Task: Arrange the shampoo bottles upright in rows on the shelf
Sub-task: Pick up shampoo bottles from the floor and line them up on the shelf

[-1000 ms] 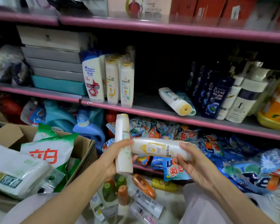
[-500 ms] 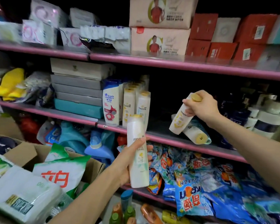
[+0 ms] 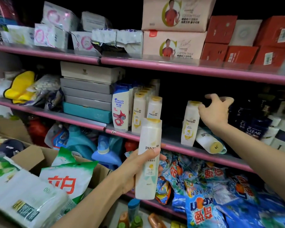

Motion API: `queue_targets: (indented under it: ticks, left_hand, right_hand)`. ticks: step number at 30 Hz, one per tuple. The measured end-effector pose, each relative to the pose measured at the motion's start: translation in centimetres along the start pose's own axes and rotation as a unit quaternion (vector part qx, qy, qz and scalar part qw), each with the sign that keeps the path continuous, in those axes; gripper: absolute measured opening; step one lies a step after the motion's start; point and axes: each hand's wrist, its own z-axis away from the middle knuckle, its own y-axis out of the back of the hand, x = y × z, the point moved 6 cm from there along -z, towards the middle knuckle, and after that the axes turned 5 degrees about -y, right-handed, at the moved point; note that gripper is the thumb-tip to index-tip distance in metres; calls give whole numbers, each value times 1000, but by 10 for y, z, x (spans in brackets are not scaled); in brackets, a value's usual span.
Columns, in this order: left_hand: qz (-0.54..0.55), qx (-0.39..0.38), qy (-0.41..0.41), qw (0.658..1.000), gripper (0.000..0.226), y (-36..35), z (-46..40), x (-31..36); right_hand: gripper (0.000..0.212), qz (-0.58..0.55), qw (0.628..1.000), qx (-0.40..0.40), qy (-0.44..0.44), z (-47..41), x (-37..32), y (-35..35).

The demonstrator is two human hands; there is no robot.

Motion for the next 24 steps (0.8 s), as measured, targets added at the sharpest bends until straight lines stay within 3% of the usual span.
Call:
queue_targets:
  ticks: [1,2,3,4,6,9,13,17,20,24]
  left_hand:
    - [-8,-1,-1,1000,46,-1,-1,0]
    - [-15,-2,-1,1000,48,-3,-2,-1]
    - [-19,-4,1,1000,51,-5,-3,-2]
    - [-19,-7,4,1000,54,-8,-4,-3]
    - [-15,-16,11,1000,56,-14,-6,-7]
    - [-10,-21,20,1000,49,-22,-7,-13]
    - [-15,-38,27,999,52,-26,-6,-18]
    - [-13,-61,49,997,64,-27,-4,-27]
    - [12,-62,66,996,67,-28,-6,-27]
    - [8,-62,74,995,64,-26,-7,-32]
  right_hand:
    - [31,-82,997,-8,-14,10,-2,2]
    - [26,-167,982,-76,-49,22,-3,-3]
    - [28,-241,945,-196,-102,40,-5,-15]
    - [38,-295,884,-327,-157,64,-10,-28]
    - [55,-333,781,-484,-210,104,-18,-40]
    - [55,-378,726,-524,-237,128,-23,-44]
    - [37,-441,655,-517,-329,136,-19,-39]
    - [19,-415,679,-505,-335,136,-14,-35]
    - [21,-395,709,-492,-316,134,-13,-35]
    - [19,-383,717,-484,-324,133,-14,-36]
